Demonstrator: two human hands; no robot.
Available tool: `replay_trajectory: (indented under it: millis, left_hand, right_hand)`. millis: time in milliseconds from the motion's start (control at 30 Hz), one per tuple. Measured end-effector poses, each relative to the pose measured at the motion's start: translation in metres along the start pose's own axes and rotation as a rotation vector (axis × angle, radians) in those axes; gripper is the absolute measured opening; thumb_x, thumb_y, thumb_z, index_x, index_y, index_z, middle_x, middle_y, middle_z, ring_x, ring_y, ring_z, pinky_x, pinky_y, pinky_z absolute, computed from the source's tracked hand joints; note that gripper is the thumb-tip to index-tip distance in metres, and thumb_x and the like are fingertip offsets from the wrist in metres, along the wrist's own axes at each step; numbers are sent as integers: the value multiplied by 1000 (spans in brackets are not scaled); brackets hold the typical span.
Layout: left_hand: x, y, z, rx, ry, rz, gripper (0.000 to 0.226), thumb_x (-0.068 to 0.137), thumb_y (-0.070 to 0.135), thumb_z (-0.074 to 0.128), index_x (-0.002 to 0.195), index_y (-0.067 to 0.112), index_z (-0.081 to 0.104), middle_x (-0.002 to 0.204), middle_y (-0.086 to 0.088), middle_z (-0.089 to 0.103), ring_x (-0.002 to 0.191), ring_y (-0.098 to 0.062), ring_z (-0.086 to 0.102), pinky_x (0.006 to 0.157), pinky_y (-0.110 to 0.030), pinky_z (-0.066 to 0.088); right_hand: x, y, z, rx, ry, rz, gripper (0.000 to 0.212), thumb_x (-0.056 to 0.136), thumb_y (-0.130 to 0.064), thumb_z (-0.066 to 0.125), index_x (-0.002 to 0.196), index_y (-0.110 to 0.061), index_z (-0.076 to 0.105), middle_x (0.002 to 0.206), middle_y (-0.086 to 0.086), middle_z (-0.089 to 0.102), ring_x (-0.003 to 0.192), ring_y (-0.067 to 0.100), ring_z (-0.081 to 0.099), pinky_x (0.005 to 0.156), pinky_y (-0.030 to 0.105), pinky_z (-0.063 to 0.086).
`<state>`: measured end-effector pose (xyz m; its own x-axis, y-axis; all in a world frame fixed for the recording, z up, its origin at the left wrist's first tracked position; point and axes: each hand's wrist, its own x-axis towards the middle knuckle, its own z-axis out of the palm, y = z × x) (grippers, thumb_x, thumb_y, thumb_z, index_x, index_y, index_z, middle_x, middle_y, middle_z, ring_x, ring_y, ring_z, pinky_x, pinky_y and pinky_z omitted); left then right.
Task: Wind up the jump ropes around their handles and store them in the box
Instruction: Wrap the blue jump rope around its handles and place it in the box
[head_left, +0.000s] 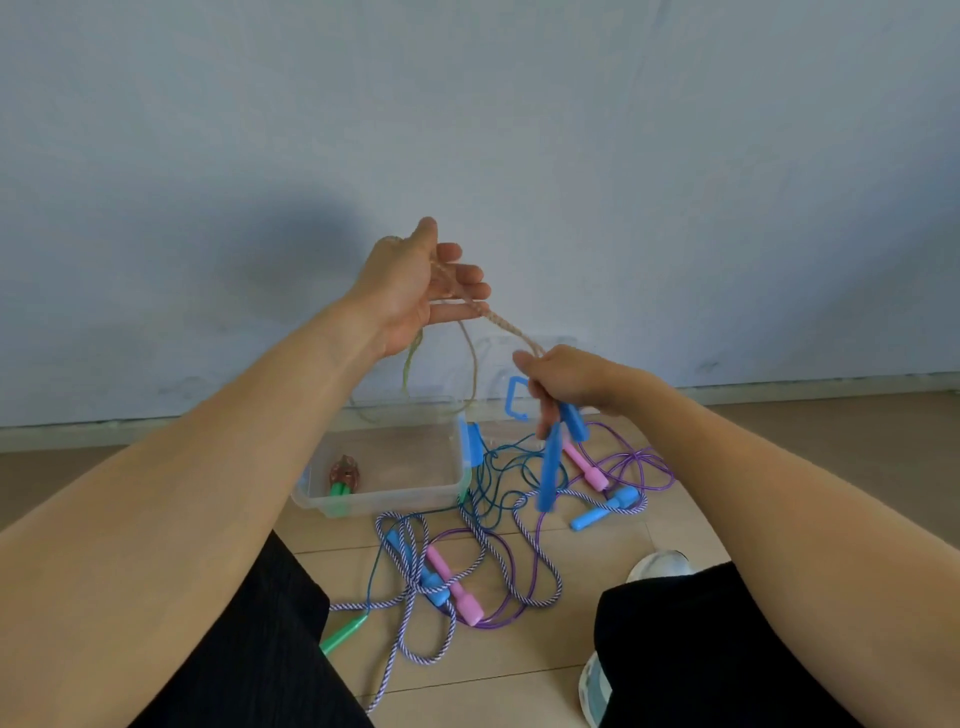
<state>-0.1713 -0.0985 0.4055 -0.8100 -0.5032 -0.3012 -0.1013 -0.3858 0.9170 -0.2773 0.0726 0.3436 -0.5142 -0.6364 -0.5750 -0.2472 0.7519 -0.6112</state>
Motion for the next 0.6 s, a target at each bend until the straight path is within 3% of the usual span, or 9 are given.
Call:
replay_trajectory:
  millis: [67,100,167,233,300,400,500,600]
  left_hand:
    - [0,-2,-4,161,-24,-81,43,106,36,36,108,-2,55,96,-24,67,83,-36,71,72,-47,62]
    - [-1,-4,-5,256,-33,-121,43,105,35,38,109,-4,57,99,-24,67,81,-35,70,70,-46,62]
    - [-2,-9,-5,412,-28,-156,42,104,32,42,110,-6,59,103,-25,69,73,-34,71,60,-41,62]
    - [-4,-12,-3,499,-41,-157,41,103,32,42,109,-4,60,99,-22,72,65,-31,71,51,-32,58]
    - [-6,-14,-1,531,-79,-160,46,102,41,45,107,-2,61,94,-19,74,65,-29,72,50,-29,56]
    - [-4,-17,5,430,-149,-159,59,97,55,47,114,0,59,99,-21,74,83,-37,73,67,-41,61]
    - [-6,-23,16,407,-269,-182,66,98,59,37,122,2,58,110,-23,71,103,-39,69,91,-52,54]
    - [-15,-35,33,392,-397,-225,72,97,62,33,127,1,57,118,-22,68,114,-36,63,104,-50,43]
  right_hand:
    - [-2,0,-16,69,60,43,51,100,-52,37,77,-9,48,46,2,49,43,21,54,59,31,53]
    - [-4,0,-23,-19,59,62,51,98,-55,41,80,-8,50,47,3,47,39,20,48,57,30,51]
    - [-10,2,-33,-254,-16,132,57,92,-60,49,89,-4,56,45,2,45,38,20,43,58,29,46]
    - [-19,4,-44,-224,-115,193,59,88,-62,57,92,-4,57,46,2,39,40,20,37,56,29,43]
    - [-31,5,-60,6,-161,152,52,82,-60,64,80,-10,50,51,0,29,42,17,28,51,27,40]
    - [-52,8,-91,431,-143,-17,49,80,-64,56,68,-19,40,52,-5,19,42,12,21,49,26,35]
    - [-63,4,-97,830,-153,-191,50,96,-58,38,67,-17,42,50,-4,24,45,14,24,56,30,40]
    - [-57,-13,-75,1172,-160,-302,41,100,-43,34,72,-15,44,56,-1,29,50,17,30,66,35,43]
